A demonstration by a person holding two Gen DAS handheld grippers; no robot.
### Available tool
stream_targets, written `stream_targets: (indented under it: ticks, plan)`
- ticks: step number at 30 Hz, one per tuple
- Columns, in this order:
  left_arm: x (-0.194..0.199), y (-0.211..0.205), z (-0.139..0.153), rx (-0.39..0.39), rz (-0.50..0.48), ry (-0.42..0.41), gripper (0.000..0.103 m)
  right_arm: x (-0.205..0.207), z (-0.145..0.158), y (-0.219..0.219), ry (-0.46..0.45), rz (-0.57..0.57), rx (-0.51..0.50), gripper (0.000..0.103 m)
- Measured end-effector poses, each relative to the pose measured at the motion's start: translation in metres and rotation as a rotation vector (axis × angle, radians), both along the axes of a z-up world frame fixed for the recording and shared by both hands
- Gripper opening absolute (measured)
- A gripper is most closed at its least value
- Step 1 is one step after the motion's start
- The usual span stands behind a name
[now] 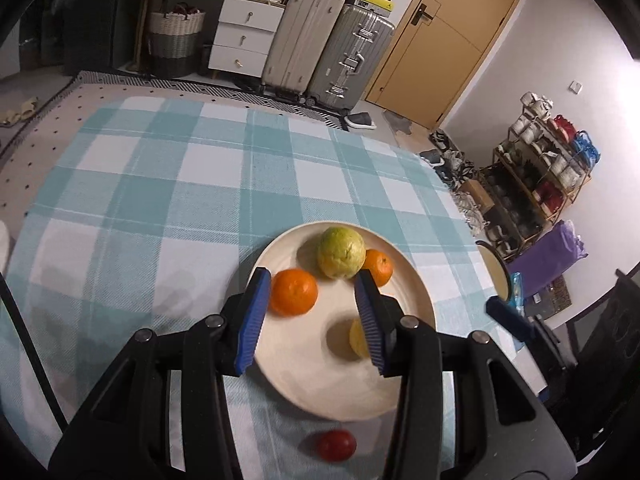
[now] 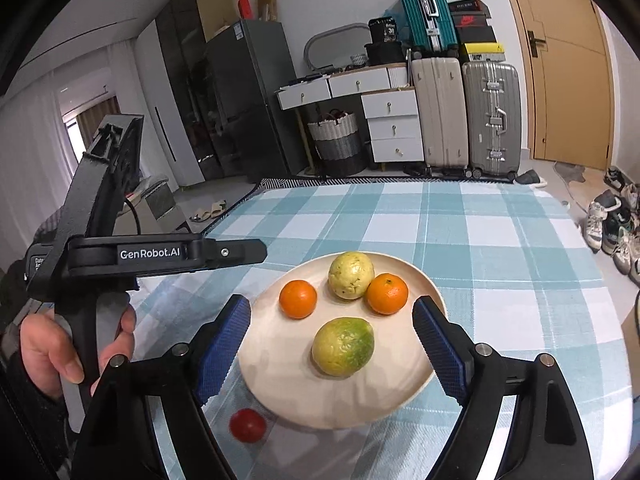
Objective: Organize fruits
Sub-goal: 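Withdraw both open tools from the plate, then move both open tools toward the small fruits on the tablecloth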
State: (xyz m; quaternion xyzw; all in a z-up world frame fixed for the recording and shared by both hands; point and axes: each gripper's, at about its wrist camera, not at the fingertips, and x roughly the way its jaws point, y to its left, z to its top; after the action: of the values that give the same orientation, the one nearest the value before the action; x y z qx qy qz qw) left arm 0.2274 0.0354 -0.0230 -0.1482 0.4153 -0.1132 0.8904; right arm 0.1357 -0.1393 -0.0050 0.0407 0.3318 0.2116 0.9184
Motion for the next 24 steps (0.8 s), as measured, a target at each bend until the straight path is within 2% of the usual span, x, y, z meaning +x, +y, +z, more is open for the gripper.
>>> stream_targets:
  ticks: [3, 10, 14, 18, 20, 24]
  plan:
    - [-0.017, 0.000, 0.002, 0.038, 0.016, 0.016, 0.040, -0.015, 0.005, -0.010, -0.009, -0.022, 0.020, 0.089]
    - [-0.062, -0.009, -0.003, 0.123, 0.022, 0.019, 0.040, -0.045, 0.010, -0.025, -0.009, -0.055, 0.028, 0.089]
    - [-0.086, -0.010, -0.001, 0.173, 0.038, 0.008, 0.049, -0.060, 0.013, -0.030, -0.014, -0.065, 0.040, 0.089]
    - [-0.109, -0.008, 0.003, 0.191, 0.062, -0.012, 0.056, -0.073, 0.016, -0.034, -0.018, -0.075, 0.067, 0.093]
    - [-0.117, -0.006, 0.004, 0.188, 0.068, -0.013, 0.068, -0.080, 0.017, -0.034, -0.027, -0.075, 0.063, 0.094]
    - [-0.133, -0.004, 0.006, 0.195, 0.072, -0.031, 0.071, -0.087, 0.018, -0.032, -0.033, -0.071, 0.068, 0.098]
